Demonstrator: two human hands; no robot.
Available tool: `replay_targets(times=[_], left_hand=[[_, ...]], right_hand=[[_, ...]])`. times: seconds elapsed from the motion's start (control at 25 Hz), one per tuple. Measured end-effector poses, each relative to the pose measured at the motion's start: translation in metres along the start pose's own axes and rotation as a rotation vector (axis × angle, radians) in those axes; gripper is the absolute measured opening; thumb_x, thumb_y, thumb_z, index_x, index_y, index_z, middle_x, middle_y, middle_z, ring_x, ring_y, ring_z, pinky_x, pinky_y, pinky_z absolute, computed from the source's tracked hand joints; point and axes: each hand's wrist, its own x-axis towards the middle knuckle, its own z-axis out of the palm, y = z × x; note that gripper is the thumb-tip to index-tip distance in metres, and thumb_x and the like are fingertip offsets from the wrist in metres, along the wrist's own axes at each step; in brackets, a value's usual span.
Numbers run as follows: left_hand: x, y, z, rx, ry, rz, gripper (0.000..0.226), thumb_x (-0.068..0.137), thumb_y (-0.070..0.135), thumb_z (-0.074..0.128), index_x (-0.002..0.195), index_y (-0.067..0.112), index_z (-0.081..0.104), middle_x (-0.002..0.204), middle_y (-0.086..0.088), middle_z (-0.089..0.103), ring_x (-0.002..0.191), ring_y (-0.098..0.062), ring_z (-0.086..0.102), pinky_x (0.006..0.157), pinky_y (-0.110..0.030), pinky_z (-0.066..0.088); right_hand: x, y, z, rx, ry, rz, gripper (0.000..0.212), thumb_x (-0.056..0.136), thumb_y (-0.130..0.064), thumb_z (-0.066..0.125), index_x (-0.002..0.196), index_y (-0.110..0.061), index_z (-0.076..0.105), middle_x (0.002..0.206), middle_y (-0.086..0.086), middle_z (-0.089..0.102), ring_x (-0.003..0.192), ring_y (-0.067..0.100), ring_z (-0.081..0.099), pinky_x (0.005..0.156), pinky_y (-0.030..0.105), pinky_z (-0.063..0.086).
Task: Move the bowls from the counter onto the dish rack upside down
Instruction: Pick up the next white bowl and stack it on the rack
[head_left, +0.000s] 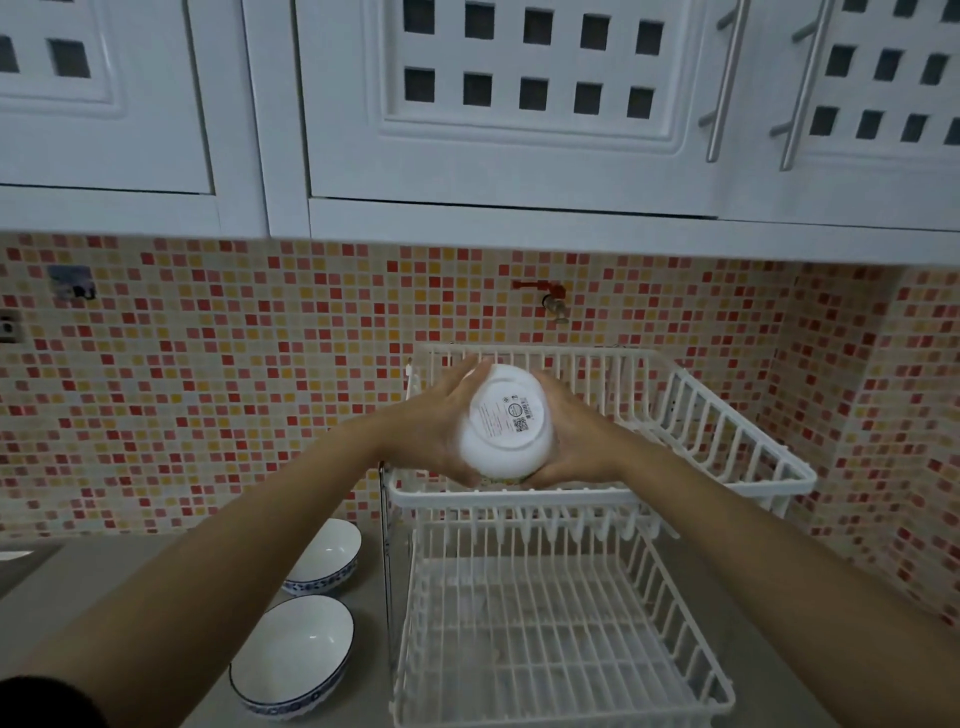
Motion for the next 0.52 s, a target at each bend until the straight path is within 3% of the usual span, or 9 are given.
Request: replay_targets(times=[0.2,0.36,0.52], left_hand=[[0.0046,0.0004,-0.0023,-0.039,0.027,-0.027,0.130,0.067,0.053,0.076,0.147,0.020,-0.022,0.156,0.007,-0.028,0.147,-0.014,-0.009,0.118,-0.035,0.010],[0.0059,-0.0024,0.0001,-0.036,0.026,-0.036,0.129,0.067,0.053,0.076,0.148,0.020,-0.019,0.157,0.008,-0.025,0.147,-0.013,-0.008,0.117,-0.034,0.010],[0.0040,-0.0027,-0.0002,-0.038,0.036,-0.043,0.127,0.065,0.053,0.077,0.150,0.021,-0.013,0.158,0.007,-0.021,0.148,-0.016,-0.006,0.118,-0.038,0.011]], right_hand=[[0.0016,-0.0004,-0.0011,-0.021,-0.017,0.041,0.137,0.051,-0.056,0.084,0.149,-0.025,-0.007,0.157,-0.003,0.005,0.144,0.016,0.011,0.117,0.040,0.022],[-0.0012,-0.0007,-0.0016,-0.001,-0.031,0.040,0.138,0.060,-0.046,0.085,0.148,-0.022,-0.018,0.159,-0.007,-0.014,0.145,0.010,-0.003,0.109,0.024,0.010],[-0.0021,-0.0014,0.0000,-0.048,-0.049,0.030,0.139,0.060,-0.048,0.084,0.148,-0.019,-0.020,0.158,-0.008,-0.021,0.138,-0.001,-0.015,0.112,0.027,0.005]])
